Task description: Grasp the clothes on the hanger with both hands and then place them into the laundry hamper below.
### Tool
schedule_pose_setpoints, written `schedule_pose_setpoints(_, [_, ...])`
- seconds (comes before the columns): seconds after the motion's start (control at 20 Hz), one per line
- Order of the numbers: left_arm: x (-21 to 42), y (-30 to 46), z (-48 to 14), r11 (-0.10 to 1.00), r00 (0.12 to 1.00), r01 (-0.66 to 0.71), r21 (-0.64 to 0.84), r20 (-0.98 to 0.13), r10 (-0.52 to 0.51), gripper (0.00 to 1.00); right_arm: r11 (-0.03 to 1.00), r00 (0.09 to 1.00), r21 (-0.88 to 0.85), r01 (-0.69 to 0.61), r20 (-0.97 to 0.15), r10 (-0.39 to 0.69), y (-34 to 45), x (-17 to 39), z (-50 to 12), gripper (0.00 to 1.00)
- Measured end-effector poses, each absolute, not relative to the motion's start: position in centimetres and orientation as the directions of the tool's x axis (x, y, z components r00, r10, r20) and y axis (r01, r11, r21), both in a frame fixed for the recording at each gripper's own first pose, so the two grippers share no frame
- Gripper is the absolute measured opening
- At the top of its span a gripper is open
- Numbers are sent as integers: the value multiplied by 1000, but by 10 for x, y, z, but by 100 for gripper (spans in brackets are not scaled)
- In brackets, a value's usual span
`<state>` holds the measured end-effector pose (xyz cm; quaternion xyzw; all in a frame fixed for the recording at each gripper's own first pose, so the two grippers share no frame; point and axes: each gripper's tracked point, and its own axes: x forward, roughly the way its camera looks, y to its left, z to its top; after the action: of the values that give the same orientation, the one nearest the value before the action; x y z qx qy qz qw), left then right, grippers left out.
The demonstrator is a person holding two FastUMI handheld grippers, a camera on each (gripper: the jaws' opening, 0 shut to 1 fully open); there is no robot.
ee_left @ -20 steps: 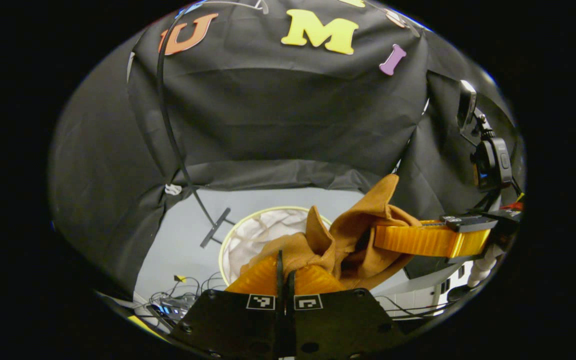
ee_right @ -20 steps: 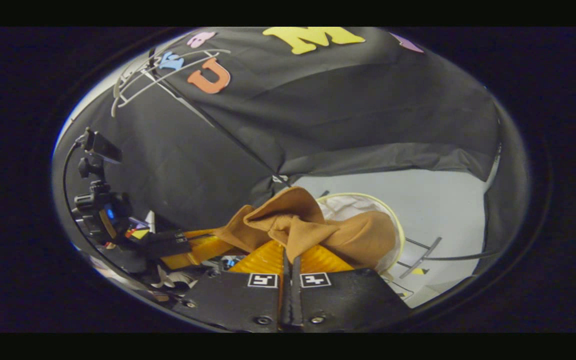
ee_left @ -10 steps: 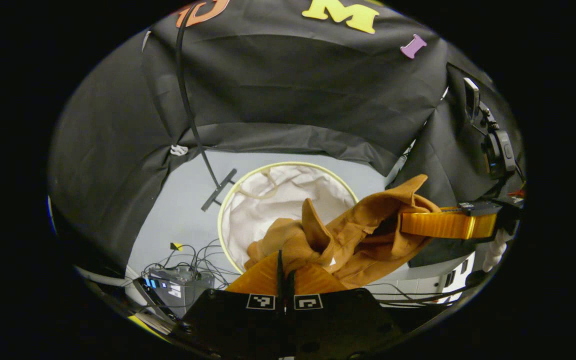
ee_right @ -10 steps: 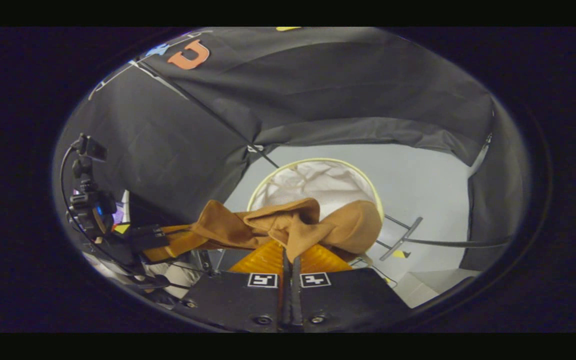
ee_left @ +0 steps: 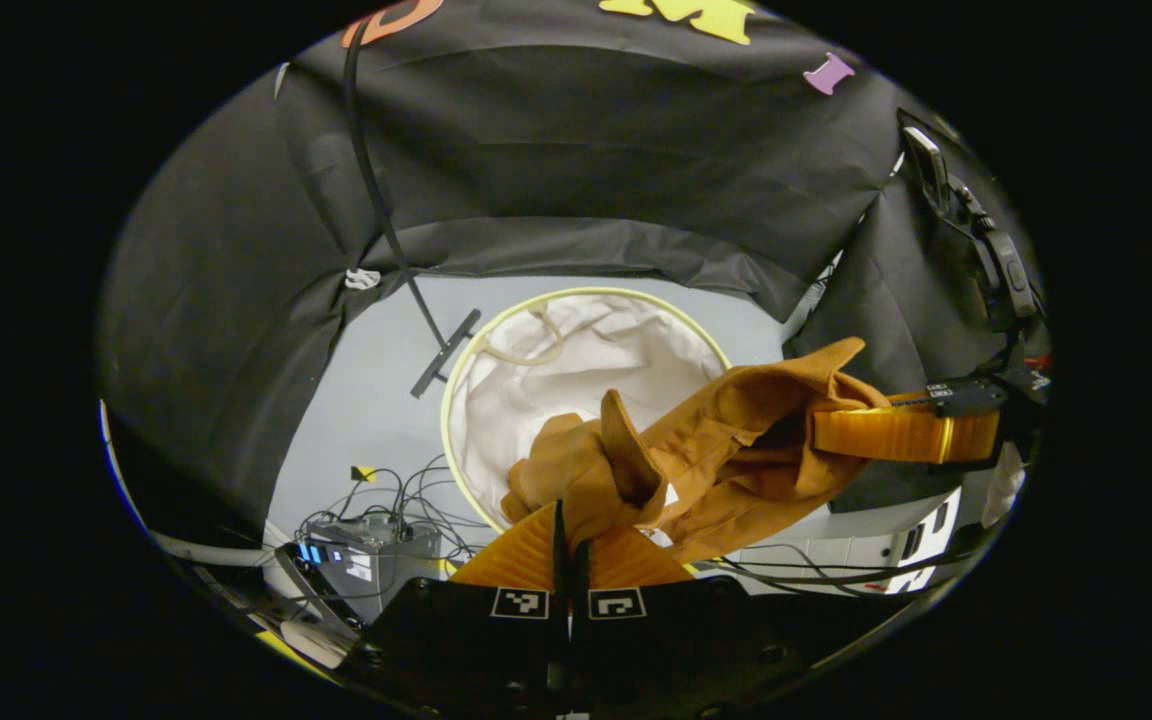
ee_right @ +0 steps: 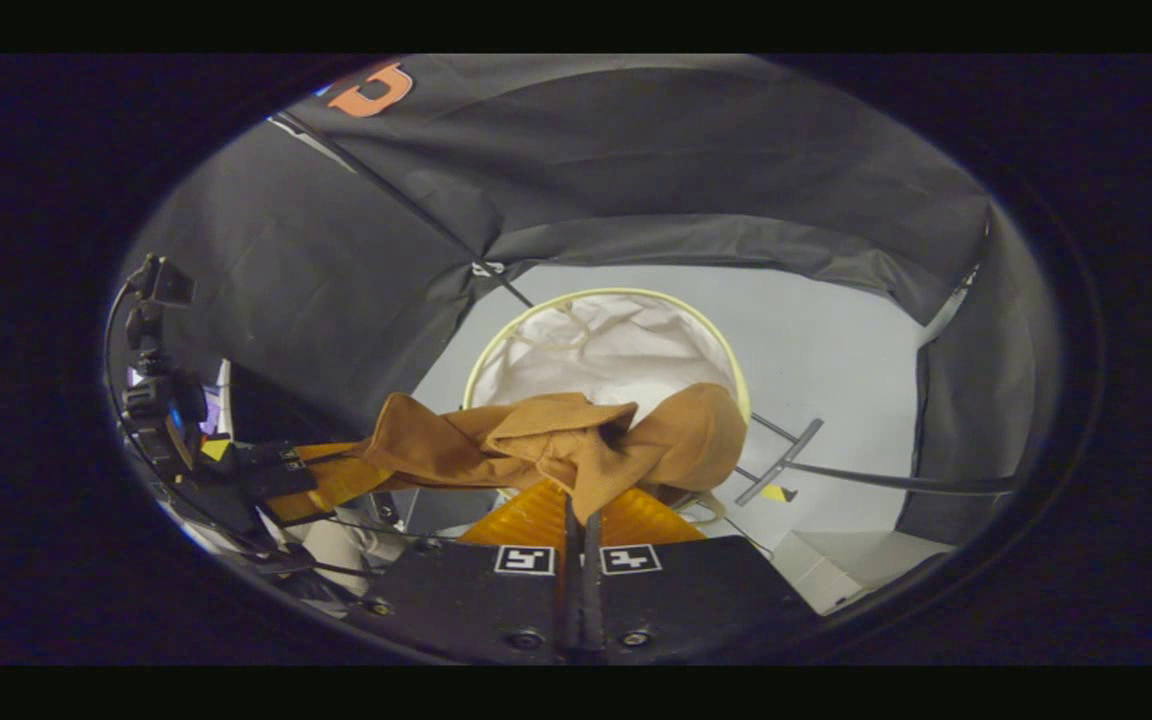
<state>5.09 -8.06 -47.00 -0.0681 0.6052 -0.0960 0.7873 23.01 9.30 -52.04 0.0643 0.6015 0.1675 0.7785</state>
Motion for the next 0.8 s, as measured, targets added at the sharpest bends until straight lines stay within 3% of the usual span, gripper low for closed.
schedule_pose_setpoints(0.05, [50, -81, -470, 971, 248, 55, -234, -938, -241, 1, 936, 218, 301, -183, -916, 337, 93, 229, -522, 4])
schedule_pose_setpoints(0.1, [48, -84, -469, 966, 238, 44, -254, -937, -257, 9, 937, 216, 302, -174, -917, 335, 91, 229, -522, 5])
schedule_pose_setpoints(0.15, [45, -86, -469, 962, 231, 29, -271, -935, -270, 7, 938, 210, 308, -162, -918, 338, 91, 227, -523, 4])
schedule_pose_setpoints(0.25, [43, -82, -467, 962, 220, -2, -273, -939, -266, 67, 938, 207, 317, -138, -917, 340, 90, 223, -526, 9])
schedule_pose_setpoints(0.3, [42, -81, -468, 964, 220, -12, -267, -941, -258, 96, 941, 214, 313, -127, -918, 334, 87, 223, -529, 26])
schedule_pose_setpoints(0.35, [41, -77, -469, 966, 219, -14, -259, -943, -250, 100, 946, 218, 301, -117, -922, 320, 83, 222, -531, 43])
schedule_pose_setpoints(0.5, [29, -69, -470, 968, 210, -26, -249, -948, -238, 96, 957, 219, 281, -76, -931, 291, 78, 216, -536, 94])
schedule_pose_setpoints(0.8, [12, -60, -470, 972, 196, -39, -231, -956, -219, 100, 965, 225, 257, -58, -938, 263, 71, 201, -544, 94])
